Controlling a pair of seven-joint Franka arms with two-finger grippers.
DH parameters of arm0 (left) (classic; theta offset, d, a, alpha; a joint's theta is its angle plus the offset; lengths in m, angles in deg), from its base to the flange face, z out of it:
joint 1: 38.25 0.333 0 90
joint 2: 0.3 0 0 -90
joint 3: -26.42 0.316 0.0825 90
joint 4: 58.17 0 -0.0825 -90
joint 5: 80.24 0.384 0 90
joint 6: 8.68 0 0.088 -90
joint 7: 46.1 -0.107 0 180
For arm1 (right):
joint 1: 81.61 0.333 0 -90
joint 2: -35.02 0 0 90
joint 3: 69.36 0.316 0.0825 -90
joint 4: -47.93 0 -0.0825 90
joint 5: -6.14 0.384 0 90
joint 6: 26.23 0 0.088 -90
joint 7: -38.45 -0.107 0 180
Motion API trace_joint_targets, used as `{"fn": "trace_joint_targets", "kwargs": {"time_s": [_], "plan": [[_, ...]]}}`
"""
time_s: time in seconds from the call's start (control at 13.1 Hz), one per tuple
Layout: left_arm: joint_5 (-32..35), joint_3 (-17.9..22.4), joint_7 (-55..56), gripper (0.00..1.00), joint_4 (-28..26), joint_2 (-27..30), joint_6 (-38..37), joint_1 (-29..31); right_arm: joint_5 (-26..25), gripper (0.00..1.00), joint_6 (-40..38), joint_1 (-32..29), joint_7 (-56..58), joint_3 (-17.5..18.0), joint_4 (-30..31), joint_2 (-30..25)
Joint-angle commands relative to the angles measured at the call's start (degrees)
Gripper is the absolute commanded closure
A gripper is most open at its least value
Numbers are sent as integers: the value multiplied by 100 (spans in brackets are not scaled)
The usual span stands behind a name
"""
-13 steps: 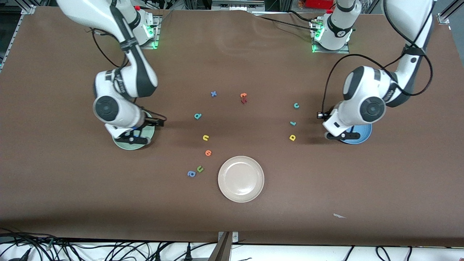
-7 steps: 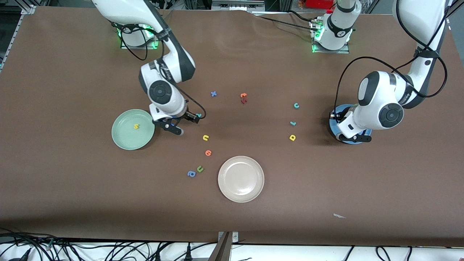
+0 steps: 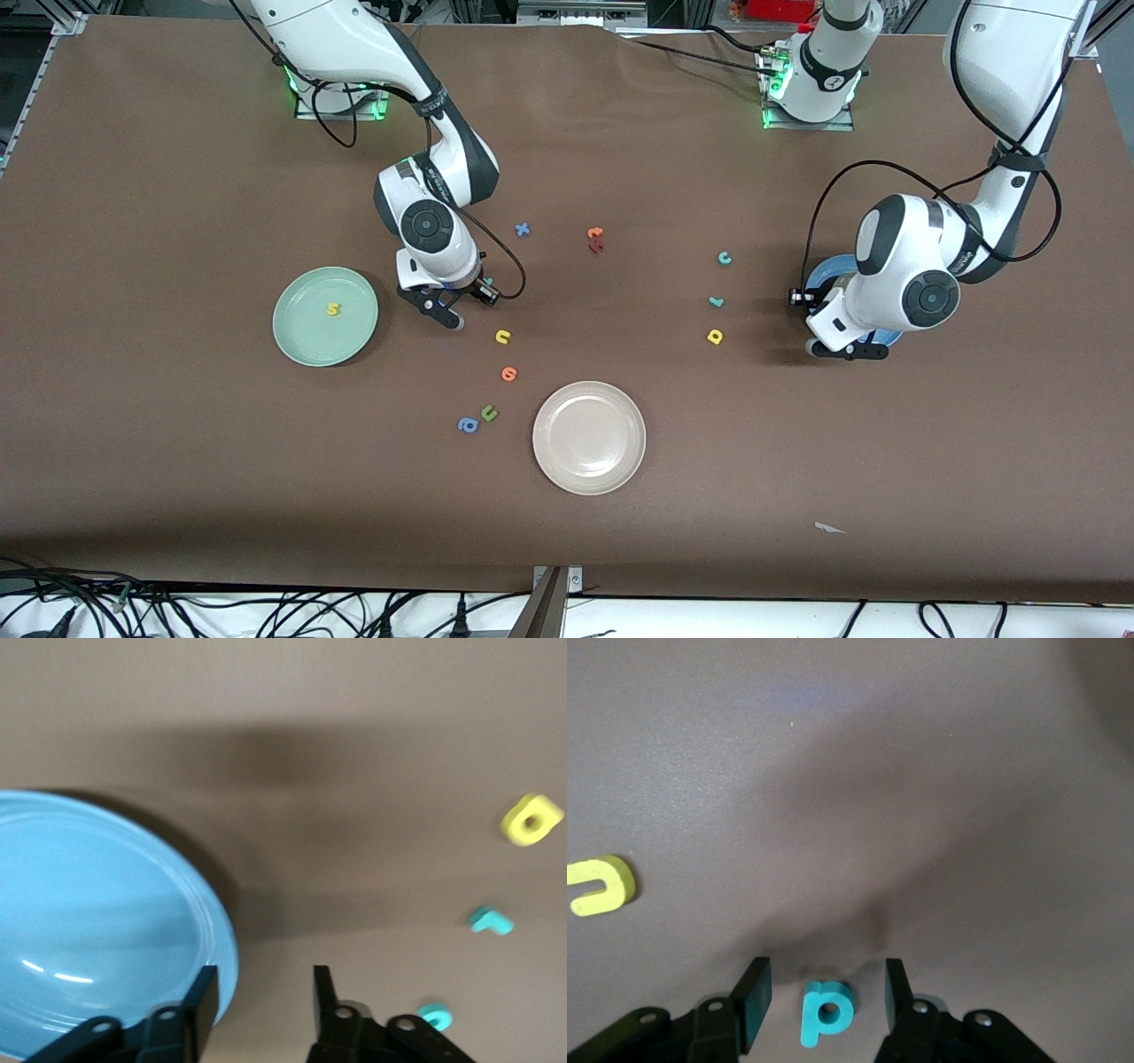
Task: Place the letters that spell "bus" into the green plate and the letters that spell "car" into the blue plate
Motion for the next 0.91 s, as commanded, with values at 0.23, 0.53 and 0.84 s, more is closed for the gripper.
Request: {"fn": "trace_joint_targets", "kwargs": {"time_s": [0.23, 0.53, 0.84], "plan": [[-509, 12, 879, 1, 364, -29, 118, -577, 70, 42, 112, 58, -105, 69, 176, -61], [-545, 13, 1853, 1, 268, -336, 1136, -1051, 70, 43, 130, 58, -395, 166, 176, -52], [-493, 21, 2478, 6, 277, -749, 2033, -1184, 61, 69, 165, 76, -377, 166, 176, 9]]}}
